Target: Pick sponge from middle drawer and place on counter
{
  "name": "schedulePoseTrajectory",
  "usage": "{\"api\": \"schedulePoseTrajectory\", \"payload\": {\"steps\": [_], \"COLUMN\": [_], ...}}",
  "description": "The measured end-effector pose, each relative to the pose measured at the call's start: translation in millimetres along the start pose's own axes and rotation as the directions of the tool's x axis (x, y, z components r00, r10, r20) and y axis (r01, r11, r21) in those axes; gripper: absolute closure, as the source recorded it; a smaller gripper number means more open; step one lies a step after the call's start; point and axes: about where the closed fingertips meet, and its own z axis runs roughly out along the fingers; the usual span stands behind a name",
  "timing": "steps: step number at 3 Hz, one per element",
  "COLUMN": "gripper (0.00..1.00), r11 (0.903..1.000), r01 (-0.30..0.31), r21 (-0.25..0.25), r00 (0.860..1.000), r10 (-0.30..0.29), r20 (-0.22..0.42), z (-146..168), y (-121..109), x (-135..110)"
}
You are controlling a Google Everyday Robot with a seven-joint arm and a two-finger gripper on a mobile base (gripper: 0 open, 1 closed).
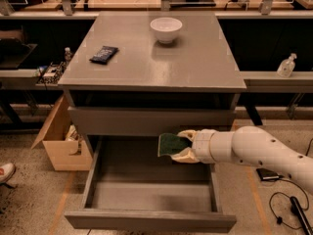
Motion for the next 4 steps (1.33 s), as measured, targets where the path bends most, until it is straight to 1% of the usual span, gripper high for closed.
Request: {"api": "schedulePoseTrajectory", "payload": {"steps": [1, 2, 3, 4], "gripper": [1.00, 1.00, 1.00, 1.00], "r11": [0.9918, 0.9681, 0.9425, 0.9394], "r01": [0.094, 0.199, 0.299, 0.301], "r21": [0.087, 0.152, 0.148, 0.165], "r00": [0.995, 0.976, 0.947, 0.948], "r10": [-0.090, -0.183, -0.275, -0.275], "r20": [-0.049, -0.115, -0.166, -0.161], "z": [-40, -77, -103, -104], "y": [-33, -68, -94, -96], "x": [-25, -56, -93, -95]}}
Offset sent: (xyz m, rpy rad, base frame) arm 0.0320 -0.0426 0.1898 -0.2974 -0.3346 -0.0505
